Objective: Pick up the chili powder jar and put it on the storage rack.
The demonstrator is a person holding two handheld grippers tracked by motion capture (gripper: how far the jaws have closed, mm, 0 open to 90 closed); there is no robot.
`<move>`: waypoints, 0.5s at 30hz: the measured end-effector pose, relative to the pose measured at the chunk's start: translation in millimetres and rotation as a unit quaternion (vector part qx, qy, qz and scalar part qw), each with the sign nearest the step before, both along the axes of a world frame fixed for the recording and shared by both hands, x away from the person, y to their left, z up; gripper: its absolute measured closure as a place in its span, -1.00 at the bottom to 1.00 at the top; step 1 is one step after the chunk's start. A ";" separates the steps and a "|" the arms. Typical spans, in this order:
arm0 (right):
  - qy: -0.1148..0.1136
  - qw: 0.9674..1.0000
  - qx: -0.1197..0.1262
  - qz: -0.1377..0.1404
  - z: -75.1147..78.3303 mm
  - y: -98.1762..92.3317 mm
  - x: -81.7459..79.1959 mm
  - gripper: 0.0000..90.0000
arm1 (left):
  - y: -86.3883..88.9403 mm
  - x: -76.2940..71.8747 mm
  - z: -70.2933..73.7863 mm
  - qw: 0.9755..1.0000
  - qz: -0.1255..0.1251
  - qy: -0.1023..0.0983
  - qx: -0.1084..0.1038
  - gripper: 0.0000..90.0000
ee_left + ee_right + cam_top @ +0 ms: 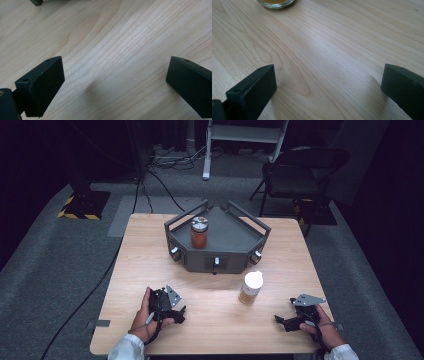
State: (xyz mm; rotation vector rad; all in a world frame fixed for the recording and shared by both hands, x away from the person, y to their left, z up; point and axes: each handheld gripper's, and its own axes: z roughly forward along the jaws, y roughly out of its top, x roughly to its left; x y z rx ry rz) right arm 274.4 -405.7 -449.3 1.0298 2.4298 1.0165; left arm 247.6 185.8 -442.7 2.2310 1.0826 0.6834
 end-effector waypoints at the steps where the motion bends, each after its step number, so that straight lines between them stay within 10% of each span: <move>1: 0.000 1.000 0.000 0.000 0.0 0.0 0.0 -1.00 | 3.8 1.2 -0.1 1.000 0.002 0.006 -0.008 -0.98; 9: 0.000 1.000 0.000 0.000 0.0 0.0 0.0 -1.00 | 35.9 17.0 -6.5 0.995 0.002 0.052 -0.084 -0.99; 15: 0.000 1.000 0.000 0.000 0.0 0.0 0.1 -1.00 | 44.3 21.7 -5.9 0.994 -0.017 0.060 -0.086 -1.00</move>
